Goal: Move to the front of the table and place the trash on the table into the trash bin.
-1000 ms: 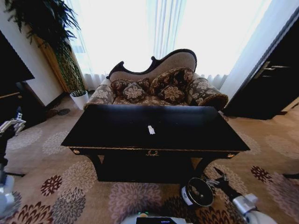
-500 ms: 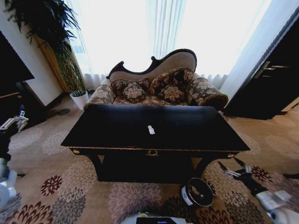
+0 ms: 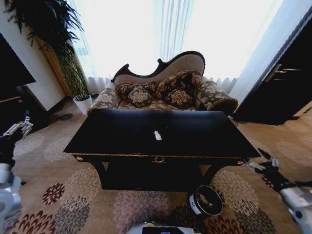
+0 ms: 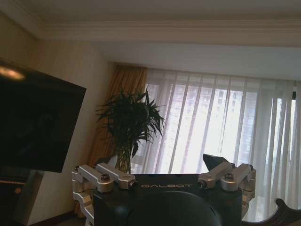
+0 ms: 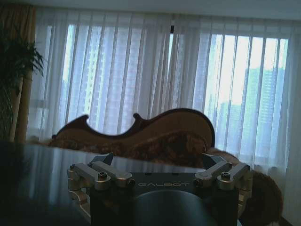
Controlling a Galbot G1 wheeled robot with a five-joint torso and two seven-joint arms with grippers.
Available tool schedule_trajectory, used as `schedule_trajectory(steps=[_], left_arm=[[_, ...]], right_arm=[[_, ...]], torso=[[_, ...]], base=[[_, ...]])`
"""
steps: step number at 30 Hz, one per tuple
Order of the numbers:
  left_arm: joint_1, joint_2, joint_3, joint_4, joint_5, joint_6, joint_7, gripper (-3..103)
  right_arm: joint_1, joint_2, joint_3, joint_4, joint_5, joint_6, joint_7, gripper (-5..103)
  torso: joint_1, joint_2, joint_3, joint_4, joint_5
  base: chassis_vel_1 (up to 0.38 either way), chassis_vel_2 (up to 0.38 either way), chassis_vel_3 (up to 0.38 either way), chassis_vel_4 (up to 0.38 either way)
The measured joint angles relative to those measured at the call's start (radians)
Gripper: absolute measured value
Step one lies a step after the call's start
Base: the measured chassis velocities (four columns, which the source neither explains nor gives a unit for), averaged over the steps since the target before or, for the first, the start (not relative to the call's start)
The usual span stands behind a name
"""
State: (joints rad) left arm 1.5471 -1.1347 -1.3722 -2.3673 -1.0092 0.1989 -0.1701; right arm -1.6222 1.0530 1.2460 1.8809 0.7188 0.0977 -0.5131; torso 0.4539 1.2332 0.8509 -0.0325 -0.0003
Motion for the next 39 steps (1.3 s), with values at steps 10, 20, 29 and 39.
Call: schedule_trajectory(steps=[10,20,29,39], left_arm=[[0.038,-0.009,-0.047,-0.039,-0.019,0.000,-0.001,100],[0.059,0.027,-0.029,-0.055,0.001,0.000,-0.002,100],[0.094,0.027,-0.024,-0.080,0.013,0.007,-0.006,100],[0.097,0.034,-0.021,-0.092,0.013,0.011,-0.009,100]], right_arm=[[0.122,-0.094,-0.167,0.220,0.094,-0.172,0.264,100],[0.254,-0.149,-0.422,0.376,0.068,-0.259,0.501,100],[0.423,-0.236,-0.672,0.408,0.116,-0.329,0.668,100],[0.539,-0.359,-0.827,0.410,0.138,-0.356,0.705,100]], torso=[[0.000,0.000,0.000,0.0001,-0.0001],[0.000,0.000,0.000,0.0000,0.0000],[0.000,0.000,0.000,0.0001,0.0001],[0.000,0.000,0.000,-0.0001,0.0002]], base=[[0.000,0.000,0.000,0.000],[0.000,0.000,0.000,0.000],[0.000,0.000,0.000,0.000],[0.000,0.000,0.000,0.000]])
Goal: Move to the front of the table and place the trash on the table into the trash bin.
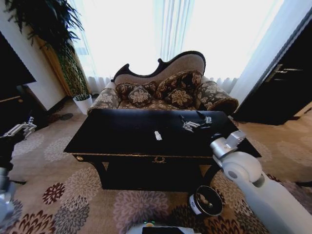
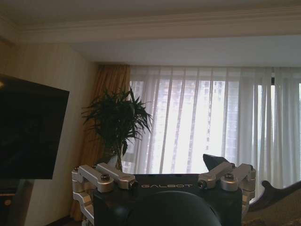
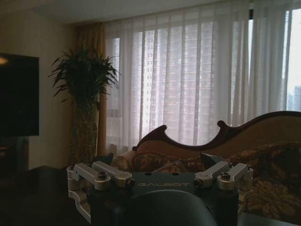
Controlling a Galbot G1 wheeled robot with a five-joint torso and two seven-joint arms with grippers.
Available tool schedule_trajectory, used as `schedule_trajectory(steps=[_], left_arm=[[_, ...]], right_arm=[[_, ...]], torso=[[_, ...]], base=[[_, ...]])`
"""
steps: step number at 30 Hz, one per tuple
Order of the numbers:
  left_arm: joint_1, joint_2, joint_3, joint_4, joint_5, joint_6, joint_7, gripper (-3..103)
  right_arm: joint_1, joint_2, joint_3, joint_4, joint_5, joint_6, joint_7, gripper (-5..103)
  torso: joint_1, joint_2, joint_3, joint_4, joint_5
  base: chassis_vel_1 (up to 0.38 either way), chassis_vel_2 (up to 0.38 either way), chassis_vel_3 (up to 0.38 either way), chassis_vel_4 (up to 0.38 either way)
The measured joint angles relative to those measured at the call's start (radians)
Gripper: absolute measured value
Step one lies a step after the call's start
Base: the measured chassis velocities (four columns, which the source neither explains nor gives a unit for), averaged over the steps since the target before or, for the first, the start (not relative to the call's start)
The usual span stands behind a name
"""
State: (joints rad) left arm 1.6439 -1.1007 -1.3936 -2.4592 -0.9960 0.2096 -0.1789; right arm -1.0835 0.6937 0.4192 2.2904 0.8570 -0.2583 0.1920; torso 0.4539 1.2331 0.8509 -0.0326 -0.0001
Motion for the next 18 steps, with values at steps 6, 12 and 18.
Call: schedule_trajectory(steps=[6,12,18], left_arm=[[-0.006,-0.003,0.018,0.000,0.016,0.004,0.000,100],[-0.015,0.010,0.017,0.000,0.009,0.008,0.000,100],[-0.011,0.018,-0.005,0.006,-0.002,0.008,-0.001,100]], right_arm=[[0.071,-0.093,-0.049,-0.030,0.004,0.018,-0.025,100],[0.149,-0.195,-0.107,-0.042,0.103,-0.020,0.020,100],[0.362,-0.288,-0.312,-0.090,0.170,-0.057,0.048,100]], torso=[[0.000,0.000,0.000,0.0004,0.0000],[0.000,0.000,0.000,0.0001,0.0000],[0.000,0.000,0.000,0.0000,0.0001]], base=[[0.000,0.000,0.000,0.000],[0.000,0.000,0.000,0.000],[0.000,0.000,0.000,0.000]])
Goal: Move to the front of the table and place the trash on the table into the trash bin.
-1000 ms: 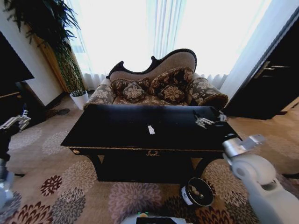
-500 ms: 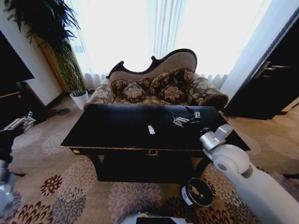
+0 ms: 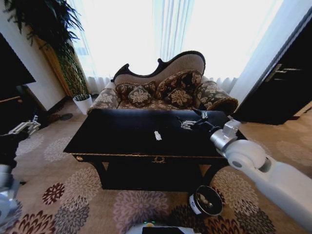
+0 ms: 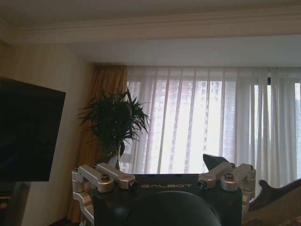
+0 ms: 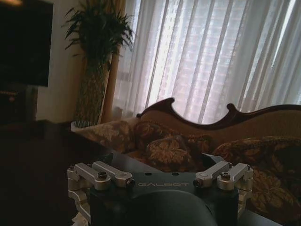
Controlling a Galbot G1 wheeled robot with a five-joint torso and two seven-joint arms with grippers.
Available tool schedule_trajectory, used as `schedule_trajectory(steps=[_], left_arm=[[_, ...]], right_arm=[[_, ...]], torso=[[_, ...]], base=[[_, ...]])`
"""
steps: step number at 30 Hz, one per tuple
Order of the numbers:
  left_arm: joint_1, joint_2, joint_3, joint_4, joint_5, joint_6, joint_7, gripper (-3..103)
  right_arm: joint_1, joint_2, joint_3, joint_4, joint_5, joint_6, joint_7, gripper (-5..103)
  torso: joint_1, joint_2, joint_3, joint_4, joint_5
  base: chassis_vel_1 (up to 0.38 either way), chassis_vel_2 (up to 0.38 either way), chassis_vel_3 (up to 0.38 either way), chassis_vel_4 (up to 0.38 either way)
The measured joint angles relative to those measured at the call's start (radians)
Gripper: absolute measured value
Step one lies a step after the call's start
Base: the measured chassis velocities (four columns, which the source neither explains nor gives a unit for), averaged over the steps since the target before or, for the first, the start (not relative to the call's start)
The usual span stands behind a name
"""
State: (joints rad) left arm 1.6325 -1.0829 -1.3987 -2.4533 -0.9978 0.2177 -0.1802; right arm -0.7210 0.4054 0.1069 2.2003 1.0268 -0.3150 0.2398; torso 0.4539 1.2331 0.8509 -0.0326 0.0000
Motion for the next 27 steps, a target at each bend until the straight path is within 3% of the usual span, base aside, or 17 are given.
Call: schedule_trajectory(steps=[5,8,9,12,19,27], left_arm=[[0.000,0.000,-0.002,0.000,-0.003,0.000,0.000,100],[-0.011,0.002,0.008,0.015,0.001,0.000,0.000,100],[-0.011,0.002,0.008,0.015,0.001,0.000,0.000,100],[-0.018,0.007,0.025,0.034,0.014,-0.001,0.000,100],[-0.028,0.024,0.035,0.055,0.020,-0.002,0.000,100],[-0.034,0.009,0.011,0.068,0.014,-0.002,0.000,100]], right_arm=[[0.210,-0.001,-0.204,-0.050,0.028,-0.011,0.023,100],[0.385,0.037,-0.380,-0.092,0.034,-0.038,0.044,100],[0.385,0.037,-0.380,-0.092,0.034,-0.038,0.044,100],[0.511,0.076,-0.513,-0.142,0.003,-0.040,0.042,100],[0.603,0.110,-0.626,-0.194,-0.013,-0.045,-0.017,100],[0.727,0.168,-0.758,-0.240,0.008,-0.147,-0.058,100]], torso=[[0.000,0.000,0.000,0.0000,0.0000],[0.000,0.000,0.000,0.0001,-0.0001],[0.000,0.000,0.000,0.0001,-0.0001],[0.000,0.000,0.000,0.0004,-0.0006],[0.000,0.000,0.000,0.0001,-0.0001],[0.000,0.000,0.000,0.0001,-0.0002]], base=[[0.000,0.000,0.000,0.000],[0.000,0.000,0.000,0.000],[0.000,0.000,0.000,0.000],[0.000,0.000,0.000,0.000],[0.000,0.000,0.000,0.000],[0.000,0.000,0.000,0.000]])
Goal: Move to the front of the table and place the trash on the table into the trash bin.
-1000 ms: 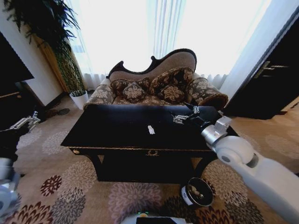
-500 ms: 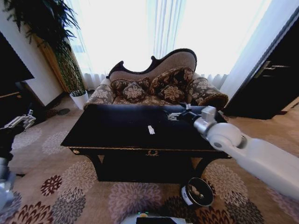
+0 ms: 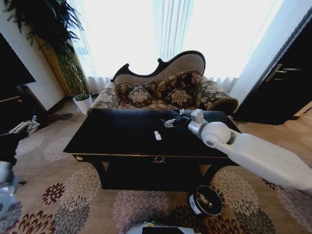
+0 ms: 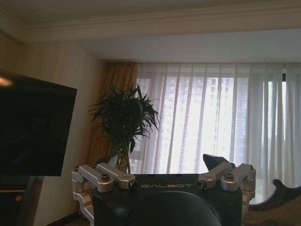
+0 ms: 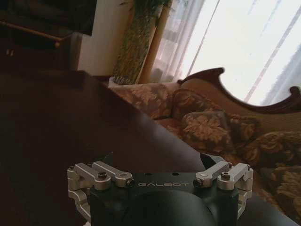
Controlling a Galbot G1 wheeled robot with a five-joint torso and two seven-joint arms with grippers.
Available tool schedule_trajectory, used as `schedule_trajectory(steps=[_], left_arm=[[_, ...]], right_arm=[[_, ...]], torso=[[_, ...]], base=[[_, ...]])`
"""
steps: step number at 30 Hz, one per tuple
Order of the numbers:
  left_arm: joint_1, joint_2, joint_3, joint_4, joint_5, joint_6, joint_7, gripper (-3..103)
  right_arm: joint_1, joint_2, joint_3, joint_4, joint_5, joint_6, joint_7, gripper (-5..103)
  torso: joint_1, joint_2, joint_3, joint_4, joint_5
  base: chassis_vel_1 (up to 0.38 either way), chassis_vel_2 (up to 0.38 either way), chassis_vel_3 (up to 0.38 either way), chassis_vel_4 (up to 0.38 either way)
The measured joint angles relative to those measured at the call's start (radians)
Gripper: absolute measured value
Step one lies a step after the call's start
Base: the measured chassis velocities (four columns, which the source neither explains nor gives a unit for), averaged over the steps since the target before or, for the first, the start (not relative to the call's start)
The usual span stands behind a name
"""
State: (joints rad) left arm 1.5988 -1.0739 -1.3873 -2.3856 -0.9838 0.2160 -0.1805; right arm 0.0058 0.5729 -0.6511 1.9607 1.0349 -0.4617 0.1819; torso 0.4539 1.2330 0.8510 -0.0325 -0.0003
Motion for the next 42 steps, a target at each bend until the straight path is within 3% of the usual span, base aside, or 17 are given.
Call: schedule_trajectory(steps=[6,12,23,42], left_arm=[[0.001,-0.007,-0.010,0.000,-0.004,-0.002,0.000,100],[0.002,-0.008,-0.017,0.008,-0.004,-0.005,0.002,100],[-0.003,-0.005,-0.016,0.021,-0.007,-0.009,0.004,100],[0.007,-0.018,-0.015,0.011,-0.001,-0.009,0.005,100]], right_arm=[[0.144,0.065,-0.136,-0.053,0.028,-0.061,-0.022,100],[0.181,0.084,-0.185,-0.076,0.074,-0.125,-0.080,100],[0.158,0.073,-0.195,-0.084,0.160,-0.156,-0.111,100],[0.091,0.087,-0.194,-0.100,0.093,-0.151,-0.120,103]], torso=[[0.000,0.000,0.000,0.0002,-0.0001],[0.000,0.000,0.000,0.0000,-0.0001],[0.000,0.000,0.000,0.0000,0.0000],[0.000,0.000,0.000,0.0000,0.0000]], base=[[0.000,0.000,0.000,0.000],[0.000,0.000,0.000,0.000],[0.000,0.000,0.000,0.000],[0.000,0.000,0.000,0.000]])
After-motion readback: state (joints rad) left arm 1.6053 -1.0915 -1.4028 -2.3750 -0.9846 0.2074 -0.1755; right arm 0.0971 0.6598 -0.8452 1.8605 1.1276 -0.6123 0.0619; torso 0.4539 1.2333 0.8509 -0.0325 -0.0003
